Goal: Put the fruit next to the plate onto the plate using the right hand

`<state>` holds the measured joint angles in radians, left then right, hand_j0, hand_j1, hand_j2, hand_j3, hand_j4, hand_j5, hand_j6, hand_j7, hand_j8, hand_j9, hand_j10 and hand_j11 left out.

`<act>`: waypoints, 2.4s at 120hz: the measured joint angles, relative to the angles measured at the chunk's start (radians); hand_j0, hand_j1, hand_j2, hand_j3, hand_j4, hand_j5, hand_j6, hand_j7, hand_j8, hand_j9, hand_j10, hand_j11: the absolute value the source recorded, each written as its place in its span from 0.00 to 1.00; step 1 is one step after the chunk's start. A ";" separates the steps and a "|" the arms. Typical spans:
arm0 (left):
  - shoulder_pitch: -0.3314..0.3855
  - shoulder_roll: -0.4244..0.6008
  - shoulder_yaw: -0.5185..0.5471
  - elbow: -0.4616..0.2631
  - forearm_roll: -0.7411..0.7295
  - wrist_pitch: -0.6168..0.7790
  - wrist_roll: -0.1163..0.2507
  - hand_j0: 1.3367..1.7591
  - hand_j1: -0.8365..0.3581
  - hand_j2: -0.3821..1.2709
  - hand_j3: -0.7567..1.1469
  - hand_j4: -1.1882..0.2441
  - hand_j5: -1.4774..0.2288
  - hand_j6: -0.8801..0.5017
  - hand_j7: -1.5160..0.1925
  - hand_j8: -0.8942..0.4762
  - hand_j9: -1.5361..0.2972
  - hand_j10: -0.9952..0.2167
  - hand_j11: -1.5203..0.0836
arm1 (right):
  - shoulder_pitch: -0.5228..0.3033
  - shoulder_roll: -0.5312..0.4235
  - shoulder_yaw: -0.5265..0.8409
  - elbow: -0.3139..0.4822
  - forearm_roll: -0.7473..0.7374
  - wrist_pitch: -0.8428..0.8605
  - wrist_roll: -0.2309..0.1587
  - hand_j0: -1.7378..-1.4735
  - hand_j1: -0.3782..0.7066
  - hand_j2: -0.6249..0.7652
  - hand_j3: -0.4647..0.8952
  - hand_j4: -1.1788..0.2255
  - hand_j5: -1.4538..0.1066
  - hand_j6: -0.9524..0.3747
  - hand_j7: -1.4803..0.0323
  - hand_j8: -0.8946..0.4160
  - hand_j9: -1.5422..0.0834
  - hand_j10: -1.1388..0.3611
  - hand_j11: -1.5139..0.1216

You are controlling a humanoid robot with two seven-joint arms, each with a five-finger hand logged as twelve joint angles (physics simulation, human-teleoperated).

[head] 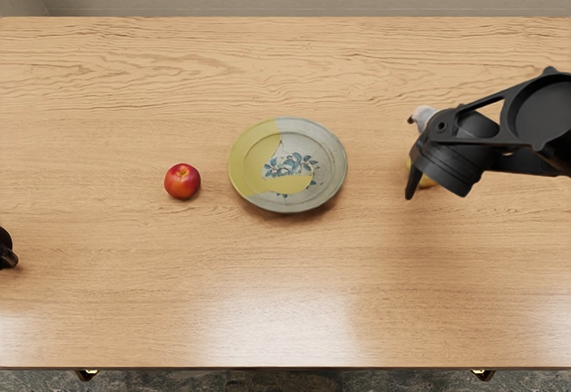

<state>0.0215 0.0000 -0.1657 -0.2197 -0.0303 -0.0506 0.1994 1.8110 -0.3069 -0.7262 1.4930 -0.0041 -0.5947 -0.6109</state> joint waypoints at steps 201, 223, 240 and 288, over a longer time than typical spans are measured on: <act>-0.001 0.000 0.000 0.000 0.000 0.000 0.000 0.76 0.99 0.23 0.40 0.83 0.87 0.64 0.89 0.65 0.84 0.82 0.95 | -0.216 0.085 0.023 -0.281 -0.133 0.086 0.000 0.30 0.45 0.38 0.34 0.57 0.61 0.43 0.65 0.40 0.64 0.50 0.62; -0.001 0.000 0.000 0.000 0.000 0.000 0.000 0.76 0.99 0.23 0.40 0.83 0.87 0.64 0.89 0.65 0.84 0.82 0.95 | -0.231 0.075 0.071 -0.283 -0.153 0.083 -0.002 0.31 0.56 0.74 0.34 0.35 0.38 0.26 0.40 0.41 0.41 0.47 0.38; -0.001 0.000 0.000 0.000 0.000 0.000 0.000 0.76 0.99 0.23 0.40 0.83 0.87 0.64 0.89 0.65 0.84 0.82 0.95 | -0.233 0.065 0.093 -0.282 -0.149 0.082 0.001 0.31 0.60 0.88 0.34 0.29 0.28 0.27 0.31 0.43 0.32 0.49 0.29; -0.001 0.000 0.000 0.000 0.000 0.000 0.000 0.76 0.99 0.23 0.40 0.83 0.87 0.64 0.89 0.65 0.84 0.82 0.95 | -0.272 -0.073 0.360 -0.328 -0.146 0.179 0.000 0.31 0.63 0.86 0.34 0.27 0.15 0.33 0.24 0.52 0.25 0.53 0.23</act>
<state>0.0203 0.0000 -0.1658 -0.2196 -0.0302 -0.0506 0.1993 1.5386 -0.3798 -0.3660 1.1655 -0.1501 -0.4161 -0.6107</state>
